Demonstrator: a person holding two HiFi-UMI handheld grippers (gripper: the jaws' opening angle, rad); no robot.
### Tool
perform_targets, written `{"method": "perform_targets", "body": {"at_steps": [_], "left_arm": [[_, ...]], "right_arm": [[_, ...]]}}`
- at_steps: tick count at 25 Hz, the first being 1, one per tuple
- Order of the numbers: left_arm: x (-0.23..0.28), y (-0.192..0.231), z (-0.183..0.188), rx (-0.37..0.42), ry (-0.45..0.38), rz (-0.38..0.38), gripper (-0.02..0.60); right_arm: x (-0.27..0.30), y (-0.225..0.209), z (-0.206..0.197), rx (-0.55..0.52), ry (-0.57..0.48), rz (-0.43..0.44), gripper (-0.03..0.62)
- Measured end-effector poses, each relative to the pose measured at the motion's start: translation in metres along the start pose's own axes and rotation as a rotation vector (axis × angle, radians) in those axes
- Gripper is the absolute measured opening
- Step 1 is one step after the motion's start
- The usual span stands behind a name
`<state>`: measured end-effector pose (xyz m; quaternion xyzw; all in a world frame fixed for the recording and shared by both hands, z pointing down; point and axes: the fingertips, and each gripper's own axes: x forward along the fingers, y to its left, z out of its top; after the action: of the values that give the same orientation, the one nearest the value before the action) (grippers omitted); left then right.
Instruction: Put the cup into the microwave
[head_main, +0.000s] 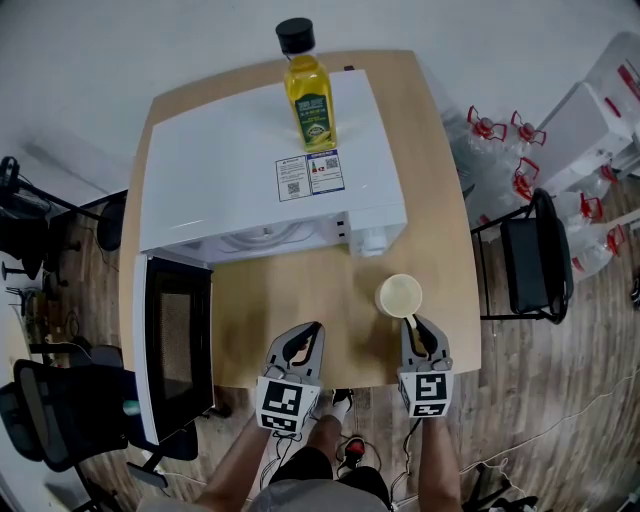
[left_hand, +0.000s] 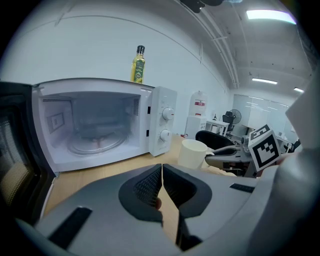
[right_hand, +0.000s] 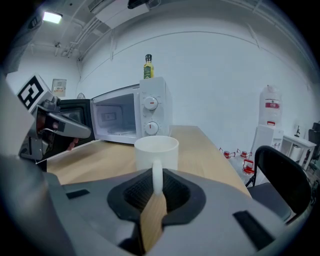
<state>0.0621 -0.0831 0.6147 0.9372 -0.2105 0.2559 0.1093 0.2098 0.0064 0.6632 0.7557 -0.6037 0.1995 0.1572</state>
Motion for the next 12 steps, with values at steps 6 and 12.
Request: {"method": "perform_targets", "body": {"at_steps": [6, 12], "left_arm": [[-0.009, 0.004, 0.010, 0.003, -0.022, 0.010, 0.029], [-0.022, 0.007, 0.029, 0.010, -0.057, 0.020, 0.029]], "right_arm": [[-0.004, 0.002, 0.008, 0.002, -0.015, -0.001, 0.048], [-0.018, 0.005, 0.029, 0.003, -0.053, -0.009, 0.048]]}}
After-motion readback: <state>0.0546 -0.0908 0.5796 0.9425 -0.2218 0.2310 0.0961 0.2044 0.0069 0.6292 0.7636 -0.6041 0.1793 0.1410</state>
